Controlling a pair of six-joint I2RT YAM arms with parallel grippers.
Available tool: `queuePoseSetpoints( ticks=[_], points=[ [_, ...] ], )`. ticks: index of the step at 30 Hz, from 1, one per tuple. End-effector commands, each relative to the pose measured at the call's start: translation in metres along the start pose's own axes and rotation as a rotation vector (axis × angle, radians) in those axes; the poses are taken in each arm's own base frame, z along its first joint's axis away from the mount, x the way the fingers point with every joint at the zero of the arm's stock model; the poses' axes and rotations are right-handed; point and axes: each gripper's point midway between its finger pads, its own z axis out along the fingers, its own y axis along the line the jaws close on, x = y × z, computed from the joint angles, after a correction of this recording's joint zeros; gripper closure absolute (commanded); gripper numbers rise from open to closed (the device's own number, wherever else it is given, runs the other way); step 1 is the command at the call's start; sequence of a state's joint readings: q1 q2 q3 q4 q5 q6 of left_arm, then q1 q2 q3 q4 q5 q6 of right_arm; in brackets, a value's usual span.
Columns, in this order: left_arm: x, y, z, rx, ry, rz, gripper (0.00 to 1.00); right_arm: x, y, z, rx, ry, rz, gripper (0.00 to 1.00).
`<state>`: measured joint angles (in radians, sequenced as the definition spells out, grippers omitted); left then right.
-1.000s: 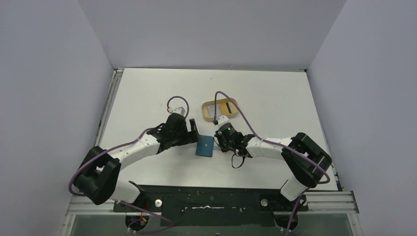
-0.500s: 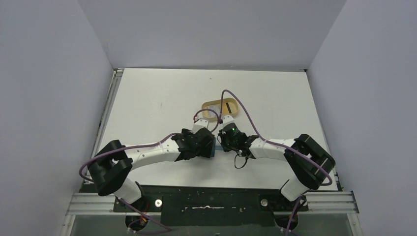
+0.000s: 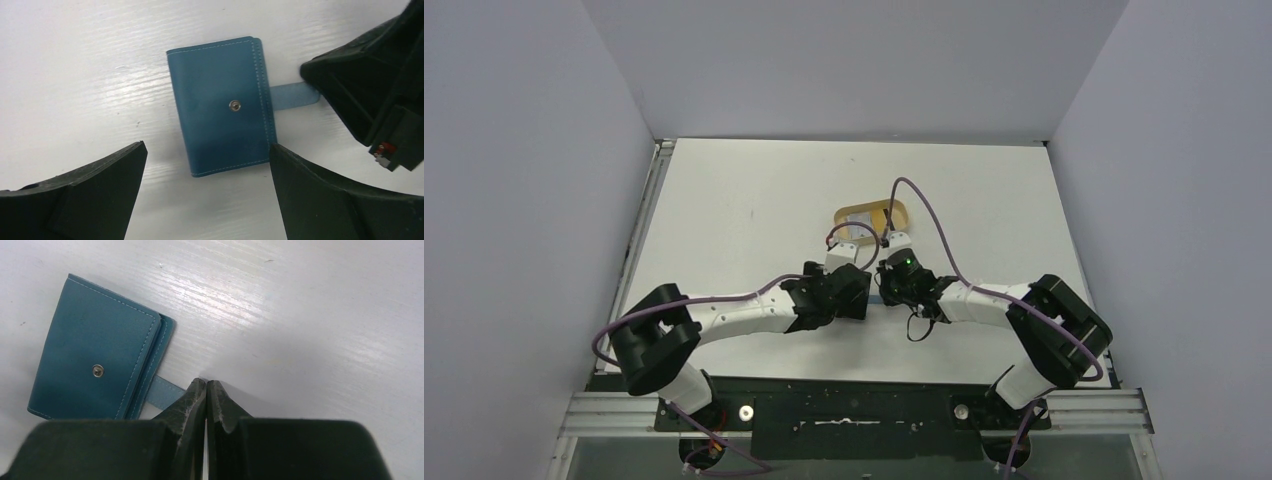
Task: Take the credit cards out of the card holder
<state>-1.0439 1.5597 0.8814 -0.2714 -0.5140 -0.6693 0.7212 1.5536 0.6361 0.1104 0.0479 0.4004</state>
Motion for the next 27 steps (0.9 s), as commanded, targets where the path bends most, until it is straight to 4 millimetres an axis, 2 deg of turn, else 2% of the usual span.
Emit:
queuePoseSetpoints(
  ticks=[1, 7, 14, 27],
  points=[
    [-0.020, -0.035, 0.001, 0.086, -0.058, -0.066, 0.08, 0.011, -0.013, 0.000, 0.043, 0.022, 0.036, 1.00],
    [-0.009, -0.040, 0.012, 0.047, -0.045, -0.055, 0.08, 0.015, -0.019, 0.000, 0.062, 0.035, 0.068, 1.00],
    [-0.007, -0.051, 0.019, 0.060, -0.048, -0.075, 0.08, 0.019, -0.025, -0.001, 0.076, 0.049, 0.085, 1.00],
    [0.006, -0.029, 0.027, -0.055, -0.008, -0.088, 0.10, 0.021, -0.027, 0.000, 0.072, 0.057, 0.106, 1.00]
  ],
)
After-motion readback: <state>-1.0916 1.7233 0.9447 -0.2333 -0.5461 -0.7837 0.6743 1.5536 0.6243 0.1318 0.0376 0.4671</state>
